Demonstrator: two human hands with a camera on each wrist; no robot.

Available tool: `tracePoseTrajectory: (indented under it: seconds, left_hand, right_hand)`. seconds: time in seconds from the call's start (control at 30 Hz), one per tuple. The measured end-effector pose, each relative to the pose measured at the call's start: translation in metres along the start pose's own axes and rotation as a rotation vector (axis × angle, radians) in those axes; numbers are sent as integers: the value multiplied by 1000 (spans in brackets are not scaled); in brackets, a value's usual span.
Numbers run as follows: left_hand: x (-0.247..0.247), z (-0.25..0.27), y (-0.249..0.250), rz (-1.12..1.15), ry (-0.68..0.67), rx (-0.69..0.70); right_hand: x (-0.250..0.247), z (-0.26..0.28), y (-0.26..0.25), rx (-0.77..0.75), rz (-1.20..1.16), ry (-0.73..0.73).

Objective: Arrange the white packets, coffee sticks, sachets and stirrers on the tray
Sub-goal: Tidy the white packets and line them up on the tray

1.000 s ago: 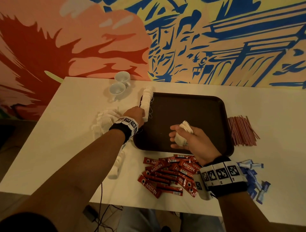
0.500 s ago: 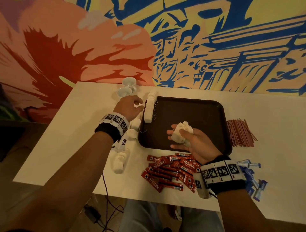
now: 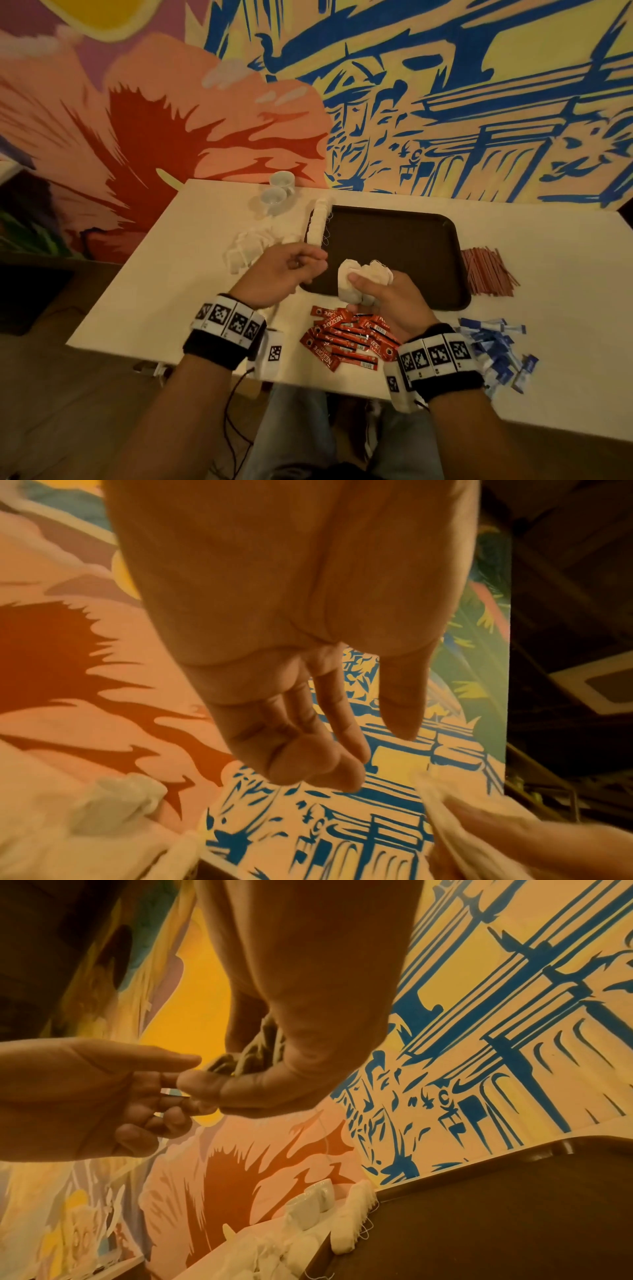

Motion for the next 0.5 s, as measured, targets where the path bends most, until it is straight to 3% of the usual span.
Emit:
tracePoseTrajectory:
  seconds: [0.13, 0.3, 0.5]
  left_hand:
    - [35, 22, -8, 104, -77, -11]
    - [46, 34, -9, 148, 1, 14]
    - [48, 40, -8, 219, 80, -23]
  right_hand:
    - [5, 15, 2, -50, 65, -42]
    - [5, 30, 3, -39, 34, -19]
    - [-17, 33, 4, -52, -25, 121]
Point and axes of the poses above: each hand's wrist, its own z-axis away from the middle knuckle, its own x-axis out of the palm, y = z × x, the point moved 7 cm from there along -z, towards the middle knuckle, and after that the axes turned 8 degrees about z, right-handed, at the moved point
